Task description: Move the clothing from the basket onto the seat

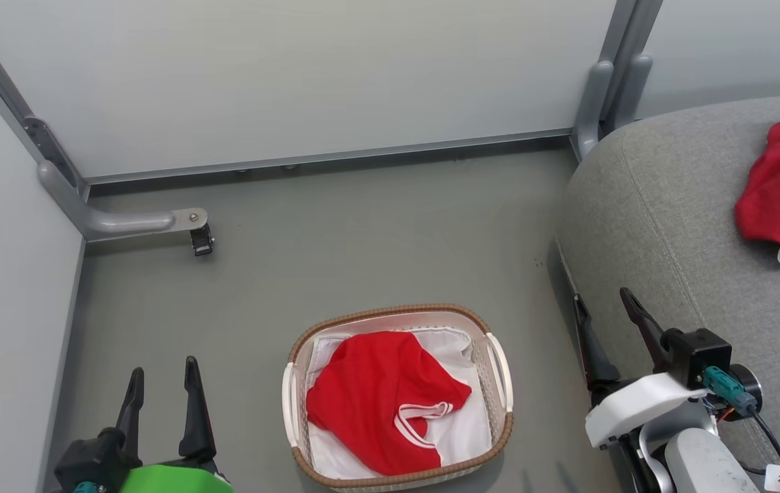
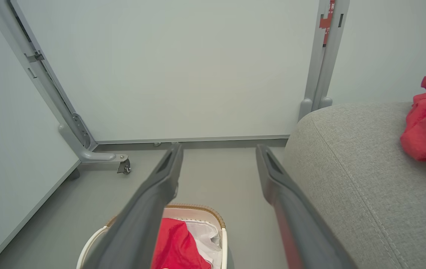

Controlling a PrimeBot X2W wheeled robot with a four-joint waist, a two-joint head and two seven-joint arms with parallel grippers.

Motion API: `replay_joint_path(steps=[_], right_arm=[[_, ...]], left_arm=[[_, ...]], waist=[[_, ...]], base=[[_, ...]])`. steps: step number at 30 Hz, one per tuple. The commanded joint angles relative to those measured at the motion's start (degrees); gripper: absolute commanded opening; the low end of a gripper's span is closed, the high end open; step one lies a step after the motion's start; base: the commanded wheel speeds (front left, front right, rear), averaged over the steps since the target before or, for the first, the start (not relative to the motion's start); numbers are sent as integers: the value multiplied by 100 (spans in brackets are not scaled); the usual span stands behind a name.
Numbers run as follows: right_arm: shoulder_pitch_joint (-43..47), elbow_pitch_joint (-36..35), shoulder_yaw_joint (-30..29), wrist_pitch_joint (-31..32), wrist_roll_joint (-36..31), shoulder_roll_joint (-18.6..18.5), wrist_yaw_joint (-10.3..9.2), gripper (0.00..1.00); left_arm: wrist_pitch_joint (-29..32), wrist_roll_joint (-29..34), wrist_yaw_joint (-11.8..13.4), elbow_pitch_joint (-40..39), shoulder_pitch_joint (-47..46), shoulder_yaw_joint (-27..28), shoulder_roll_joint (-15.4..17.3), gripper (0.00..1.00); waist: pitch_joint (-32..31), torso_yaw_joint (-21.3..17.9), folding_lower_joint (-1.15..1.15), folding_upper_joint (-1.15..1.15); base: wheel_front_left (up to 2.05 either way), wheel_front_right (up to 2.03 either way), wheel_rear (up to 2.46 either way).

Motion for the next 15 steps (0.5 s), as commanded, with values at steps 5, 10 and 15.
replay_joint_path(steps=[5, 10, 15], right_arm=[[93, -22, -9, -10, -43, -21, -8, 100], [52, -21, -54, -9, -80, -21, -8, 100], [26, -15, -46, -10, -80, -20, -8, 100]], left_arm=[[-3, -7, -32, 119, 80, -44, -13, 100], [-3, -50, 13, 168, 69, -94, -17, 100], [-3, -73, 27, 209, -4, -132, -17, 100]], waist=[[-72, 30, 0, 0], [-47, 71, 0, 0], [-32, 94, 0, 0]], base=[[0, 0, 0], [0, 0, 0], [0, 0, 0]])
